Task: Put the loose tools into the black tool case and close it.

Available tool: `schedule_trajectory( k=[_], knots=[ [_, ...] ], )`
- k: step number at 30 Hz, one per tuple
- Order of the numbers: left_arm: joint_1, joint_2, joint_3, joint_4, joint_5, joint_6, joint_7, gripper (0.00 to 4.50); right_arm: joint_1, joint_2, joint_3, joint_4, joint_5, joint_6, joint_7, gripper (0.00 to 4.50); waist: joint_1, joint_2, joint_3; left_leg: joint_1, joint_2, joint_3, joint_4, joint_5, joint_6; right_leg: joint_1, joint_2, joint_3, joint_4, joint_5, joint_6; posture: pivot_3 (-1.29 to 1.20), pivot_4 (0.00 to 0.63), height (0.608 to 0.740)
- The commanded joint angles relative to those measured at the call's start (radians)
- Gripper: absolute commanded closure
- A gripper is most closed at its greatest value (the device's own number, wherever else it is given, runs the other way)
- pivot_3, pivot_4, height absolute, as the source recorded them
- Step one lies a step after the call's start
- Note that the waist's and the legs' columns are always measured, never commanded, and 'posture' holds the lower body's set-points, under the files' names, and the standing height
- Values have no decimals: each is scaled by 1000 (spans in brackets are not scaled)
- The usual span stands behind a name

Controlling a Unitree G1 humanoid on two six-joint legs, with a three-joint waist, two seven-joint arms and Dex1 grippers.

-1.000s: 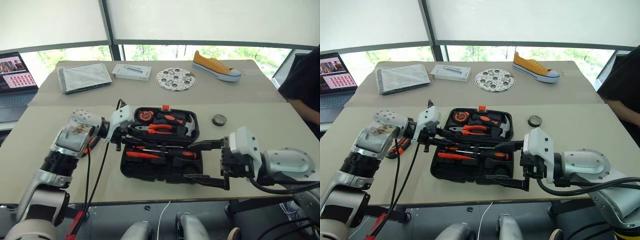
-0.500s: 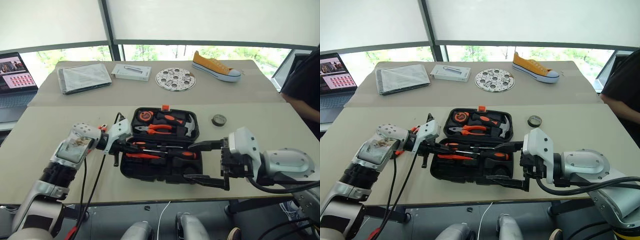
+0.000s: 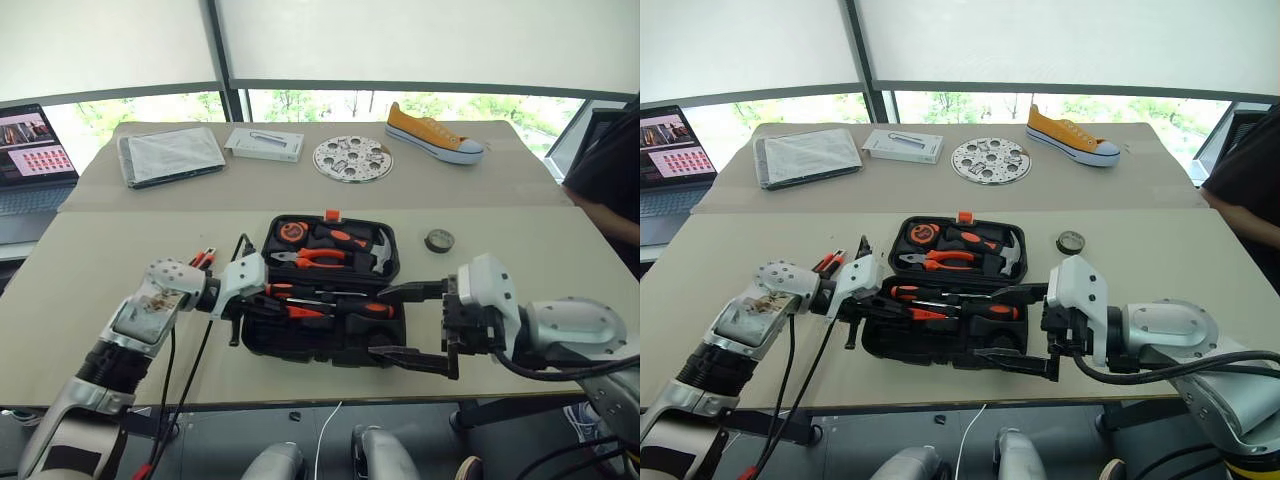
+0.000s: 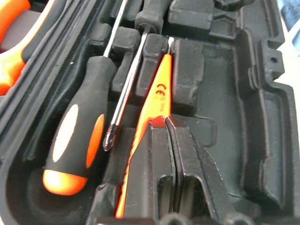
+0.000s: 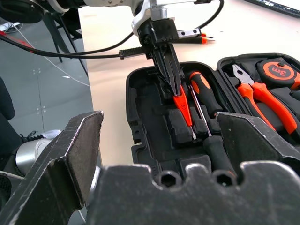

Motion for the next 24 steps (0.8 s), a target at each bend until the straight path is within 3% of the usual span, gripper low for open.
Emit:
schedule_trajectory(
  k=[1, 12, 16, 24],
  knots=[
    [6, 0, 55, -3, -37, -7, 16, 4423, -6, 4, -7, -3, -4, -11, 2, 0, 0, 0, 0, 0, 0, 0, 0, 0, 0, 0, 0, 0, 0, 0, 0, 0, 150, 737],
    [58, 44, 141, -93, -97, 55, 59, 4423, -68, 21, 26, 36, -24, -28, 30, 0, -4, 0, 0, 0, 0, 0, 0, 0, 0, 0, 0, 0, 0, 0, 0, 0, 150, 737],
    [235, 108, 430, -257, -191, 224, 213, 3356, -209, 49, 23, 135, 17, -2, 55, 0, -20, 0, 0, 0, 1, 1, -1, 0, -1, -2, 2, 0, 0, 0, 0, 0, 150, 737],
    [696, 77, 861, -454, -179, 340, 411, 371, -312, 98, 93, 240, -45, -53, 151, 0, -16, 0, 1, 1, 0, 1, -7, 0, -1, -4, 2, -1, -1, 0, 0, 0, 150, 737]
  ],
)
